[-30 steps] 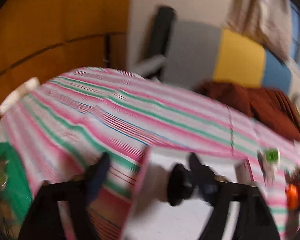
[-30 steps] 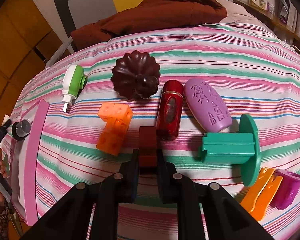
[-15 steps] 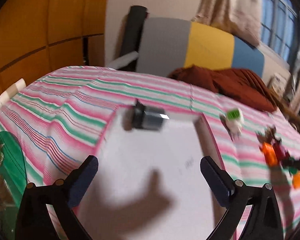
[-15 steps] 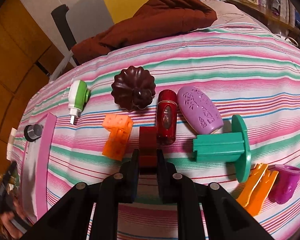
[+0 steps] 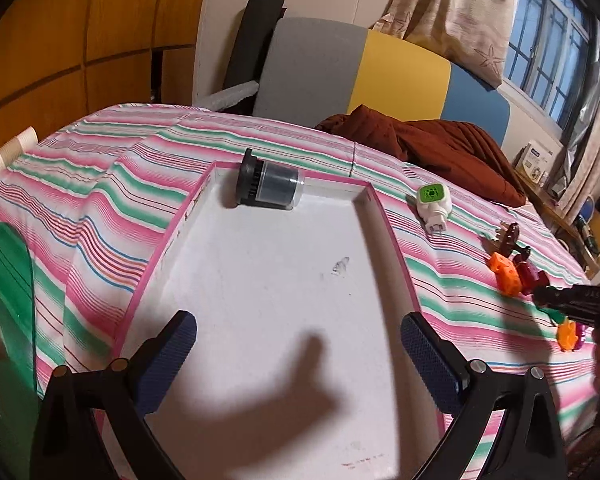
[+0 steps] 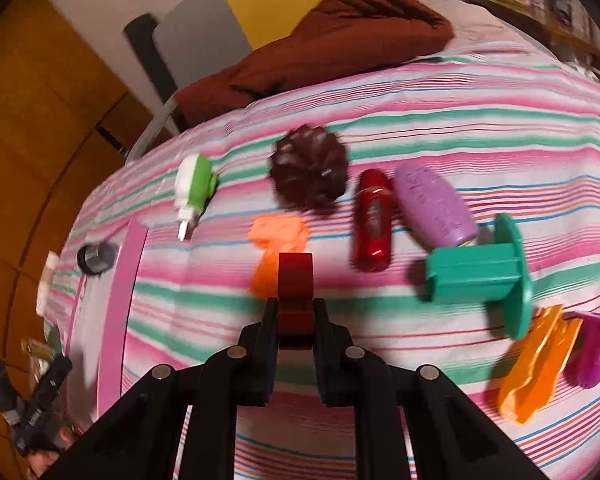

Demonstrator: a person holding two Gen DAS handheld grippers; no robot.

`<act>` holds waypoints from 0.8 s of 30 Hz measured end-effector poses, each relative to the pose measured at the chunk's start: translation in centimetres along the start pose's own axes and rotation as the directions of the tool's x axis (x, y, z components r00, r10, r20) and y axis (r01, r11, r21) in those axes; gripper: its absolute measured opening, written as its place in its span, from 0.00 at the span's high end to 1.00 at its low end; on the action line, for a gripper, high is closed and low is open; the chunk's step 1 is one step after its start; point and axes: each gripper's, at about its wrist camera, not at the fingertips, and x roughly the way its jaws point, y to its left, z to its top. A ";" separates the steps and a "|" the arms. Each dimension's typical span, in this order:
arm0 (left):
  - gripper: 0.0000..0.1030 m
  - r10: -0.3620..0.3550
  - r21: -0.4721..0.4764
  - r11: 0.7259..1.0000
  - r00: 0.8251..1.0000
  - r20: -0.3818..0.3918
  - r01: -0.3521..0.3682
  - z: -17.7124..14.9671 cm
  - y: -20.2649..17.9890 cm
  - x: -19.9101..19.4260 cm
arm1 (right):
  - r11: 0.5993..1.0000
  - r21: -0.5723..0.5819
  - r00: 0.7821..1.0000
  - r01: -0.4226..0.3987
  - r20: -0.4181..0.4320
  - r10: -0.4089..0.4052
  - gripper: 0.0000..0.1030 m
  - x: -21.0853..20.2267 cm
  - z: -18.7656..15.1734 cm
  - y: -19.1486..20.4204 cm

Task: Organize rigid objects
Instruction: 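Carry the red block into the tray beside the cup and open the right gripper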

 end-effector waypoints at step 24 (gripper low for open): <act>0.00 0.019 0.063 0.998 1.000 -0.021 -0.018 -1.1 2.0 -1.5 | 0.950 -0.292 0.983 -0.115 -0.172 0.066 0.86 11.4 1.3 23.2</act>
